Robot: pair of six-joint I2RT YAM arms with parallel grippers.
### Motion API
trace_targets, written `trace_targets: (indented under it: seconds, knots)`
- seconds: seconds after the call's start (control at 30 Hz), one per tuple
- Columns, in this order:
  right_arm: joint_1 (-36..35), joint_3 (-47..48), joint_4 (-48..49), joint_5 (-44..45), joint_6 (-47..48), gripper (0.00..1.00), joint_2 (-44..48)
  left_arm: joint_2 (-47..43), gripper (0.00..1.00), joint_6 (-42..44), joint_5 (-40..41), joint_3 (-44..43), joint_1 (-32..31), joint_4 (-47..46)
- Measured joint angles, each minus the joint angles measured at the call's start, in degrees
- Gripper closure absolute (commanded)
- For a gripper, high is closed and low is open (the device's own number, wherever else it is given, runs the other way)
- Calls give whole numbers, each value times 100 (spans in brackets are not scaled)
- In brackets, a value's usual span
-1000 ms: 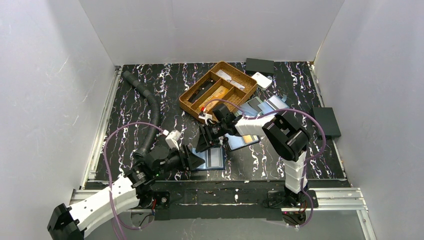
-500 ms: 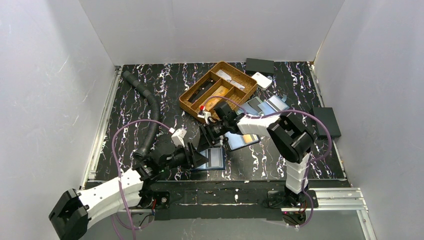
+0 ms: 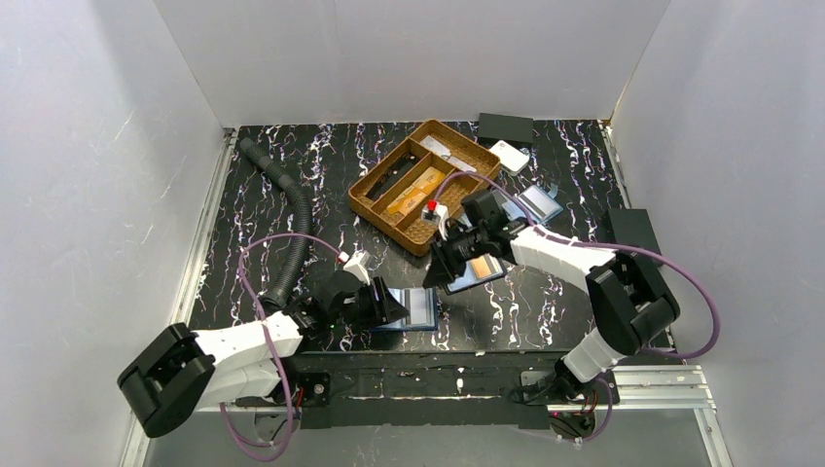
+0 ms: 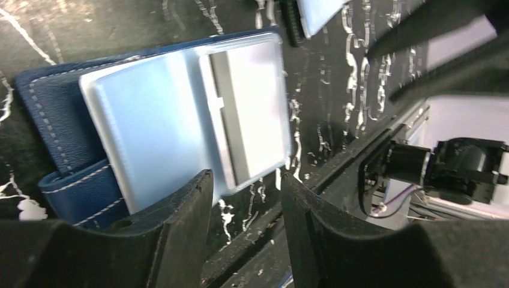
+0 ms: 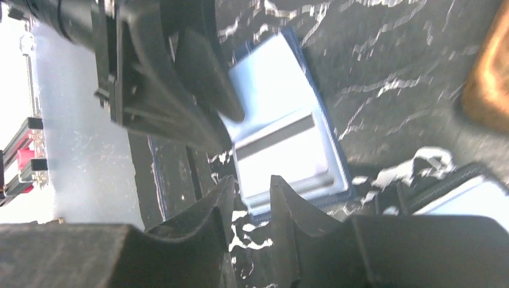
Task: Take the credit cards out of the card holder
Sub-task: Remove the credit card from the card holder.
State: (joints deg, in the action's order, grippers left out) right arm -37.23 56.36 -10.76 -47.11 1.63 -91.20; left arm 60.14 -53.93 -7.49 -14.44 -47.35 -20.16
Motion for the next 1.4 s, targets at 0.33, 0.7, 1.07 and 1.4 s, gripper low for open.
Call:
trace_targets:
  seconds: [0.33, 0.7, 1.07, 1.4]
  knots:
    - [-39, -1504, 1248, 354, -1486, 62, 321, 529, 57, -120, 144, -31, 0, -264]
    - [-39, -1853, 2400, 802, -3167, 60, 280, 778, 57, -179, 221, -66, 0, -496]
    - [-50, -1945, 2599, 1237, -3676, 59, 160, 815, 57, -229, 260, -66, 0, -629]
    - [-170, -2055, 2651, 1305, -3884, 63, 157, 879, 57, -271, 267, -66, 0, -684]
